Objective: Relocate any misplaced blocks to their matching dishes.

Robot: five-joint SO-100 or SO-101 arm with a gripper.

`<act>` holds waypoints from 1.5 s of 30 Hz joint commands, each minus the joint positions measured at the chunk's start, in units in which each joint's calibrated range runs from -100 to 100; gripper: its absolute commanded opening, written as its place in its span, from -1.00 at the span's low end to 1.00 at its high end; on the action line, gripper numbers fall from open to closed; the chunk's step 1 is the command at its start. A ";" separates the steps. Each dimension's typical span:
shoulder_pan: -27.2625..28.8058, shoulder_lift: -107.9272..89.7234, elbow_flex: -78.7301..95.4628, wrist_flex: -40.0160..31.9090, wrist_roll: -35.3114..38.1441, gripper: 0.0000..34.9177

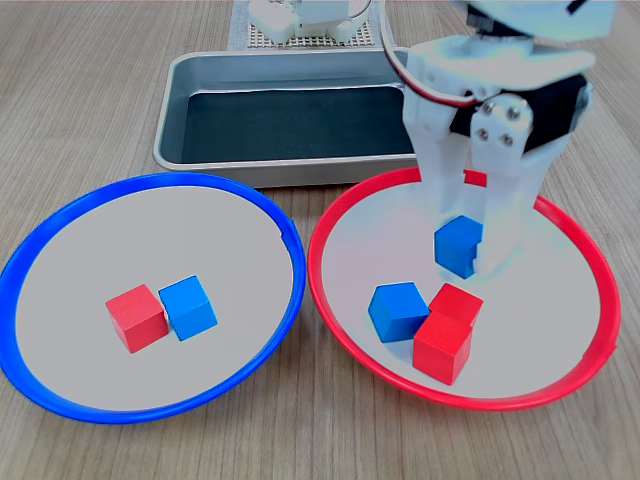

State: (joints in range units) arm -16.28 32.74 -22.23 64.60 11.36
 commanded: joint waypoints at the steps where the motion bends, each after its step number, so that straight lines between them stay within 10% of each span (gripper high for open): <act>1: -0.23 -5.57 -3.58 2.05 0.15 -0.98; 25: 19.15 -13.50 -0.21 6.01 8.16 -0.98; 45: 22.17 -3.61 -2.67 2.88 9.67 -0.98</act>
State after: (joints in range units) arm 5.40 28.99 -22.05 68.27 20.78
